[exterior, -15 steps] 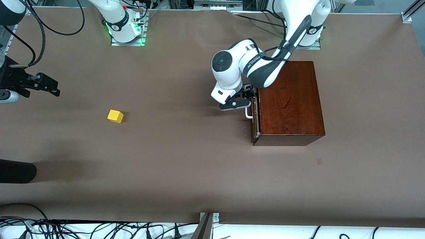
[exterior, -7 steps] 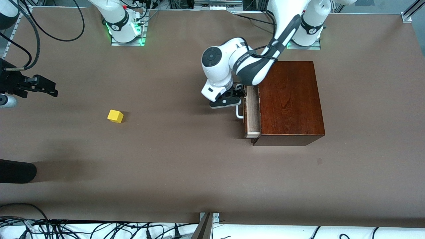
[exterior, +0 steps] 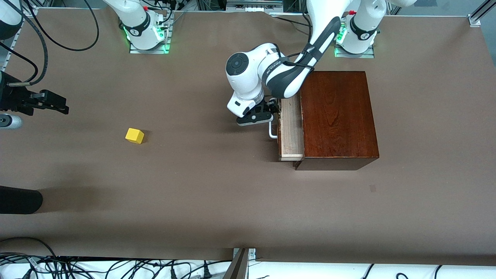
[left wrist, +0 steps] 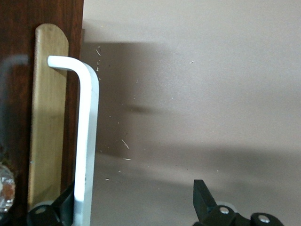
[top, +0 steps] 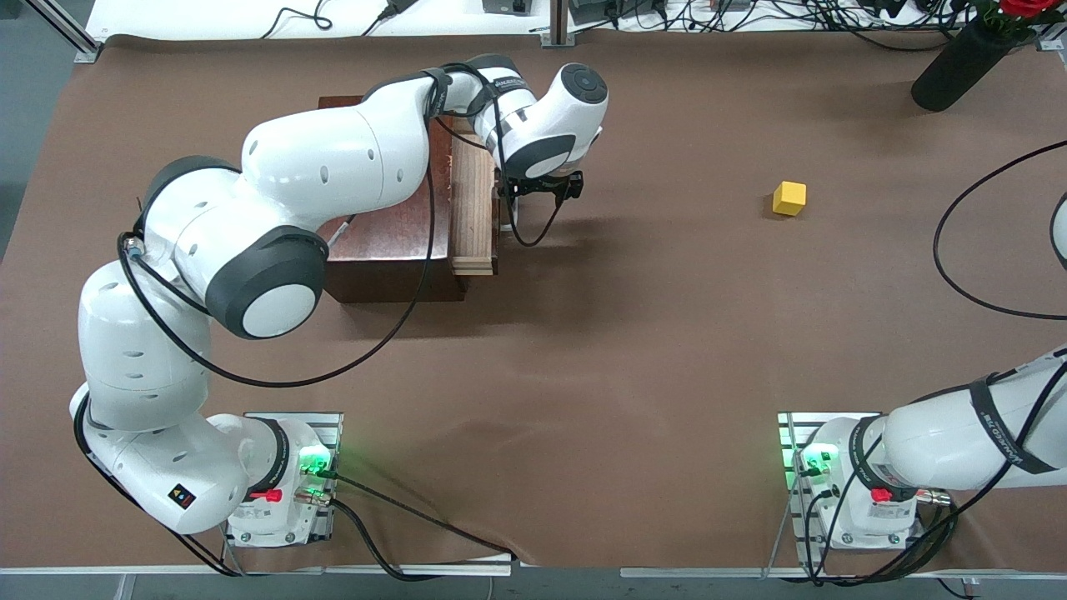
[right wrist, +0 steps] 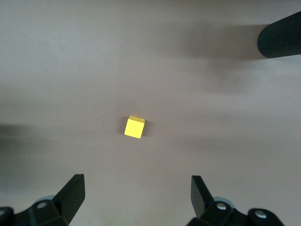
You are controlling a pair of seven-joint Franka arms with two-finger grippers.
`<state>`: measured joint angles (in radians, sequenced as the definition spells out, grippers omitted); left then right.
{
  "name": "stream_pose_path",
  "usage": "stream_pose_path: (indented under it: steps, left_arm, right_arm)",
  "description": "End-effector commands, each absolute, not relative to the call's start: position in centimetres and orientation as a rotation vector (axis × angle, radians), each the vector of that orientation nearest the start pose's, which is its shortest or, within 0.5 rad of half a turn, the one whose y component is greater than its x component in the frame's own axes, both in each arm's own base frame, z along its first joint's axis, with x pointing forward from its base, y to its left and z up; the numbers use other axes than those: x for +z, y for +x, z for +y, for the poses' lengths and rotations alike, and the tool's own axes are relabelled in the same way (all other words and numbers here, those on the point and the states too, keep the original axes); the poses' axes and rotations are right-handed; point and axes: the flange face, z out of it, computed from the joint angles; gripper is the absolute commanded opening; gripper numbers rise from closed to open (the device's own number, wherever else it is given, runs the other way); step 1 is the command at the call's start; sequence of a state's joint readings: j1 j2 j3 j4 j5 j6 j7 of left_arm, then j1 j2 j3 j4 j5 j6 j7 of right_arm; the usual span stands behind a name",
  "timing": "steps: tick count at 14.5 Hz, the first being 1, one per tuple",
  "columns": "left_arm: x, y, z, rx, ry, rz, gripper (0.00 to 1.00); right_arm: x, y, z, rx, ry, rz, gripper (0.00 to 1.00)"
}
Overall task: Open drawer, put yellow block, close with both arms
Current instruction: 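Pull the drawer open with the left gripper while the right gripper moves out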
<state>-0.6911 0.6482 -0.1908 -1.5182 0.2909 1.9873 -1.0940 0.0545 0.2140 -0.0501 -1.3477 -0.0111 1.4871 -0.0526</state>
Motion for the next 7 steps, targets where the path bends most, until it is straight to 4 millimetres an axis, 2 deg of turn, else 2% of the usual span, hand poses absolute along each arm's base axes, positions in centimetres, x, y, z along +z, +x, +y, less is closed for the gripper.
stream_pose_path:
  steps: [1,4,7]
  left_arm:
    - [26.6,44.5,-56.2,-0.022,-3.016,-0.155,1.0]
    - [26.4,43.2,-57.5,-0.043,-3.033,-0.177,1.0]
    - [26.7,43.3,-58.1,-0.035,-3.049,-0.196,1.0]
  right_arm:
    - [59.7,59.5,0.5,0.109,-3.147,-0.104,1.0]
    - [57.8,57.4,0.2,0.061,-3.148,-0.1,1.0]
    - [54.9,55.9,0.2,0.029,-3.146,-0.104,1.0]
